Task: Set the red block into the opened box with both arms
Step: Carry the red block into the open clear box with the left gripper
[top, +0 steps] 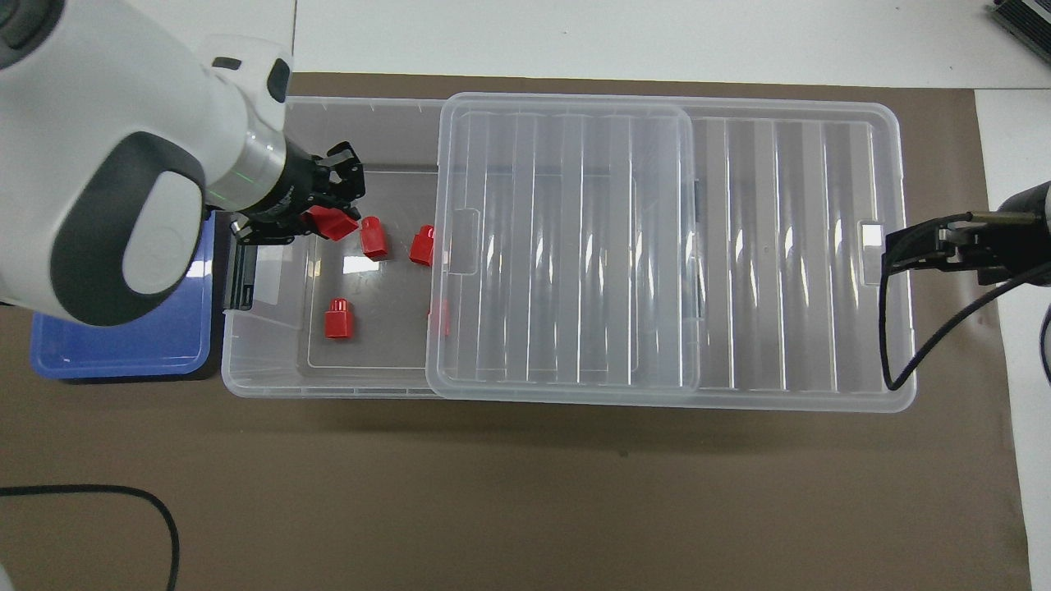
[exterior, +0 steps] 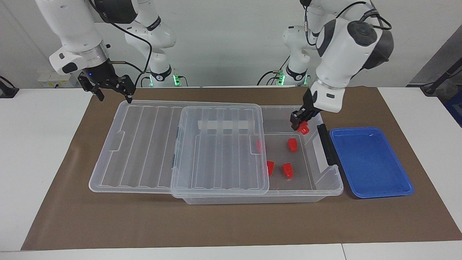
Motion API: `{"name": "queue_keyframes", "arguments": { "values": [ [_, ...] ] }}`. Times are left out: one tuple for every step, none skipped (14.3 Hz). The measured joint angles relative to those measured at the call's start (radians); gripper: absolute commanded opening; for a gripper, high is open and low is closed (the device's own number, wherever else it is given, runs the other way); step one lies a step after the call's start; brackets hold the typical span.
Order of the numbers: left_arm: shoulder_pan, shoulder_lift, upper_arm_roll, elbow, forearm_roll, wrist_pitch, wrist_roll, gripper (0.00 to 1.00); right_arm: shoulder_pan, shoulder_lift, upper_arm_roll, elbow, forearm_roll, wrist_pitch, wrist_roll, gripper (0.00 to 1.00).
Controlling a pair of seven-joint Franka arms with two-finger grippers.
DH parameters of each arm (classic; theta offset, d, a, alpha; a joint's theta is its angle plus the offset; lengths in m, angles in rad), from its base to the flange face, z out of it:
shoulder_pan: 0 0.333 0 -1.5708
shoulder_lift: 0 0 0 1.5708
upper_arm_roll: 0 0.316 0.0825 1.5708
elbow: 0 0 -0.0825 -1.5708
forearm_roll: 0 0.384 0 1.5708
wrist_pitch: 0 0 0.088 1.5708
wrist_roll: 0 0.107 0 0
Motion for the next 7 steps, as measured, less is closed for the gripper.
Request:
{"name": "queue_keyframes", "arguments": {
  "values": [
    [-0.021,0.001,0.001,-0.028,0.030,0.026,-0.006,0.00,0.000,0.000,0.000,0.000,0.000,0.000,0.000,1.00],
    [-0.033,0.001,0.002,-0.065,0.062,0.052,-0.006,0.00,0.000,0.000,0.000,0.000,0.000,0.000,0.000,1.00],
    [-0.037,-0.003,0.002,-0.113,0.083,0.091,-0.006,0.00,0.000,0.000,0.000,0.000,0.000,0.000,0.000,1.00],
    [-0.037,-0.010,0.004,-0.172,0.093,0.151,-0.003,0.00,0.000,0.000,0.000,0.000,0.000,0.000,0.000,1.00],
    [-0.037,-0.023,0.007,-0.244,0.094,0.225,0.003,0.00,0.000,0.000,0.000,0.000,0.000,0.000,0.000,1.00],
    [-0.037,-0.036,0.009,-0.314,0.099,0.289,0.007,0.00,0.000,0.000,0.000,-0.001,0.000,0.000,0.000,1.00],
    [-0.037,-0.049,0.009,-0.375,0.112,0.336,0.010,0.00,0.000,0.000,0.000,-0.001,0.000,0.000,0.000,1.00]
  ]
}}
